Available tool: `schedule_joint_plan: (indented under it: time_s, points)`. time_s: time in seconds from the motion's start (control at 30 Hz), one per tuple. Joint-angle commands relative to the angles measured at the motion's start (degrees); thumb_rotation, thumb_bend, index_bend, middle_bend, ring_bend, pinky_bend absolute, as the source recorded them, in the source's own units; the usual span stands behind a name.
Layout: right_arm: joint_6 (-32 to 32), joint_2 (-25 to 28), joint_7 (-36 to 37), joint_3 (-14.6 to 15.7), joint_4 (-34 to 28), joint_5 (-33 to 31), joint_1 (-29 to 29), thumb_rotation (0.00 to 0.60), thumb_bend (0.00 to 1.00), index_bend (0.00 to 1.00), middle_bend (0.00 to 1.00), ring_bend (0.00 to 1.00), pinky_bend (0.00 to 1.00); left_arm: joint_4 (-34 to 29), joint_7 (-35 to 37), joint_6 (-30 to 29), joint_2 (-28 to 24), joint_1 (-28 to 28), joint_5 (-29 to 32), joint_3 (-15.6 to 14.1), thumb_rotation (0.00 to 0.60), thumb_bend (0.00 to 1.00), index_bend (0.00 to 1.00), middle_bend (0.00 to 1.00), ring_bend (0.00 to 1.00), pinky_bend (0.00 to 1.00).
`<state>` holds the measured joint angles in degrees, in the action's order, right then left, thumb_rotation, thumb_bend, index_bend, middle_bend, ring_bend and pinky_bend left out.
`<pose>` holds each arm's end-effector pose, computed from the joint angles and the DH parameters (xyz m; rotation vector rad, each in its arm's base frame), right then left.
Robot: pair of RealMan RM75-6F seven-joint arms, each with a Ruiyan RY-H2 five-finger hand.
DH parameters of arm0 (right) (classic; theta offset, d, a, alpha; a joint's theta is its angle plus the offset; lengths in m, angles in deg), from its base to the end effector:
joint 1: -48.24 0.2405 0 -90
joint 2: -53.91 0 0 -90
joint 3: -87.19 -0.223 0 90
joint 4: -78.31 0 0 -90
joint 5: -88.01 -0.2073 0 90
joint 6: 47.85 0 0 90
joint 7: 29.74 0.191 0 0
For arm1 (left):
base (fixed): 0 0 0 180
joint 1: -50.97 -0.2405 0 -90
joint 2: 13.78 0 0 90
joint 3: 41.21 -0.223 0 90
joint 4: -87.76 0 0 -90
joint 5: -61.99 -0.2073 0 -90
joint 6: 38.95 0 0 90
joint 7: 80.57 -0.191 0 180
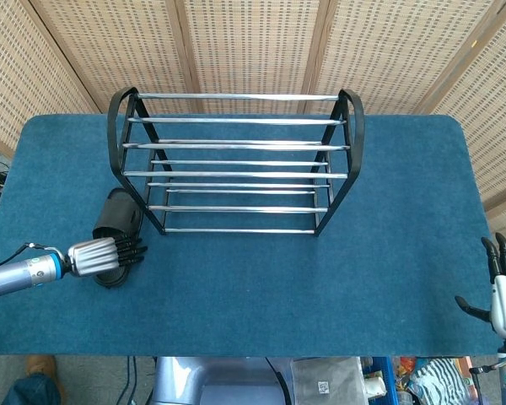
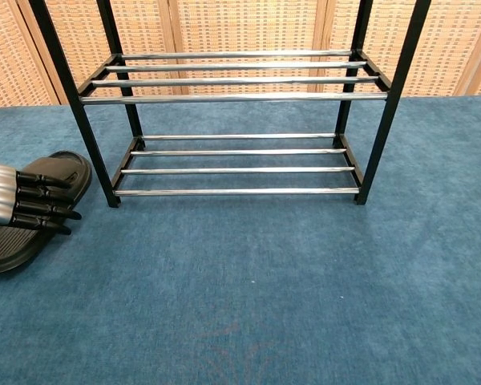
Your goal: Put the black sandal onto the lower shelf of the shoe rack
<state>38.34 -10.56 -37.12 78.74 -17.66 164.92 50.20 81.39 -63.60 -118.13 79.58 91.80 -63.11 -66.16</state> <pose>-0.2952 -0.2266 0.1706 1.1868 -0.8825 0.8153 -0.2797 0.3508 0.0279 -2.6364 0.3680 -0.2858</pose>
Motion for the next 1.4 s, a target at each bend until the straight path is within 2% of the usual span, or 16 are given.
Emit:
schedule_joint_plan:
  time_s: [0.03,0.13,0.23,0.3,0.43,0.47,0.53,0.73,1.0,1.27,1.4]
  points:
    - [-0.08,0.15,0.33,-0.08,-0.01,-0.20,-0.01,0.600,0.00,0.00,0.00,0.00,0.00,0.02,0.00,0.47,0.39,0.27,0.08,-0.55,0.600,0.12,0.00,0.00,0.00,0.00]
    - [-0.05,0.21,0.80,-0.09,0.11,-0.12,-0.01,0.600,0.00,0.00,0.00,0.00,0.00,-0.10,-0.09,0.11,0.70,0.30,0.46,-0.82,0.600,0.12,0.03,0.00,0.00,0.00]
    - [-0.06,0.23,0.97,0.02,0.24,0.11,0.03,0.600,0.00,0.00,0.00,0.00,0.00,-0.09,-0.11,0.06,1.09,0.23,0.77,-1.21,0.600,0.12,0.16,0.00,0.00,0.04]
    - [-0.13,0.30,1.07,0.09,0.21,0.18,0.04,0.600,0.00,0.00,0.00,0.00,0.00,-0.10,-0.14,0.00,1.32,0.17,0.79,-1.56,0.600,0.12,0.24,0.05,0.02,0.10]
    - [0.06,0.48,1.48,0.14,0.17,0.37,-0.05,0.600,0.00,0.00,0.00,0.00,0.00,-0.24,0.10,-1.37,1.62,-0.11,1.15,-1.98,0.600,0.12,0.55,0.36,0.25,0.26]
    - [0.09,0.54,1.64,0.17,0.16,0.48,-0.06,0.600,0.00,0.00,0.00,0.00,0.00,-0.25,0.25,-1.93,1.64,-0.20,1.39,-1.92,0.600,0.12,0.61,0.42,0.30,0.29]
    - [0.09,0.66,1.95,0.25,0.12,0.71,-0.06,0.600,0.00,0.00,0.00,0.00,0.00,-0.14,0.36,-2.73,1.64,-0.44,1.75,-1.92,0.600,0.12,0.66,0.46,0.33,0.32]
    - [0.05,0.91,2.44,0.56,-0.05,1.25,-0.08,0.600,0.00,0.00,0.00,0.00,0.00,-0.22,0.11,-5.84,1.32,-1.11,2.55,-1.96,0.600,0.12,0.71,0.50,0.37,0.36]
    - [0.34,1.44,3.08,1.15,-0.68,2.46,-0.28,0.600,0.00,0.00,0.00,0.00,0.00,-1.52,-2.15,-14.82,0.02,-2.55,2.74,-2.38,0.600,0.12,0.72,0.52,0.39,0.37]
    - [1.04,2.12,4.27,1.97,-1.39,4.31,-0.72,0.600,0.00,0.00,0.00,0.00,0.00,-3.47,-8.22,-23.53,-1.80,-3.06,1.15,-3.87,0.600,0.12,0.76,0.56,0.42,0.39]
    - [1.12,2.53,5.20,2.37,-1.55,5.15,-0.84,0.600,0.00,0.00,0.00,0.00,0.00,-6.35,-13.79,-27.45,-3.06,-2.89,-0.66,-5.26,0.600,0.12,0.78,0.57,0.43,0.41]
